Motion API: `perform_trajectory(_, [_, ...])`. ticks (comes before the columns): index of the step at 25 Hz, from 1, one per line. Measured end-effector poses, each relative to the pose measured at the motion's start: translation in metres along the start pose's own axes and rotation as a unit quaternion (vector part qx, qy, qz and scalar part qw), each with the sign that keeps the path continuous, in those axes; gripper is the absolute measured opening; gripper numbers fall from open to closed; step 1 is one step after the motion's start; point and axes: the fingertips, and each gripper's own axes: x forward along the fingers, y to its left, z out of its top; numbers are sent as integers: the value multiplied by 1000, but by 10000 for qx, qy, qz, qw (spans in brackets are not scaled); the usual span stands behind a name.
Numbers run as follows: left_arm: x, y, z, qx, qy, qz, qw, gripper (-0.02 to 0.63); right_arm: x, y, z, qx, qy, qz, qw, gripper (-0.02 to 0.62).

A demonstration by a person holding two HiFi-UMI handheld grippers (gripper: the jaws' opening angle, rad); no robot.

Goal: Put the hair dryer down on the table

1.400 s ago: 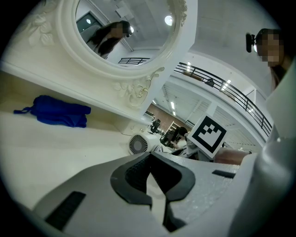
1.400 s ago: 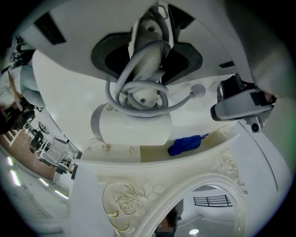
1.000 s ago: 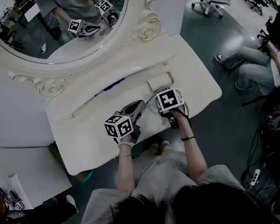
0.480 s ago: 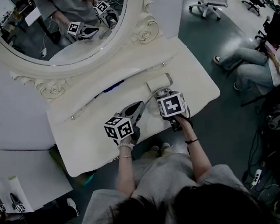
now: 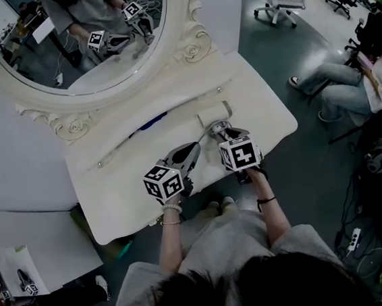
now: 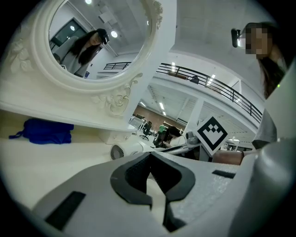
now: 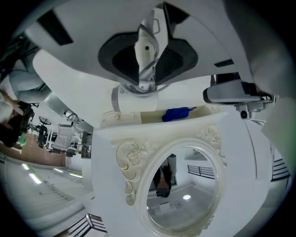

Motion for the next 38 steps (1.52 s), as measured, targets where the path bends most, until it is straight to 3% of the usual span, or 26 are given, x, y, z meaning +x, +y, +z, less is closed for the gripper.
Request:
perform_trajectory(3, [-3,-13,2,170,-66,-63,9998,5,-9,2,2,254,-187,129,9994,49])
perform_trajectory(7, [-6,-30,11,415,-145,-161,9989,5,-21,14,8,452,-464,460,9968,6])
perform_trajectory(13, [-16,-52,28,795,-388,-244,9958,5,-57,36,38,464,-1277,1106,9845,2])
perform_trajectory(17, [-22,-63,35,1061,-457,-297,9929,5,-76,45,51,298,-1681,1316,9765,2])
perform_trajectory(26, [-28,-86,43,1469,-488,-551,9864,5,-97,57,58,-276,-2006,1415,9690,0])
perform_trajectory(38, [-29,-94,52,1668,-559,-653,9822,5,-120,63,71,-249,-2411,1700,9552,0])
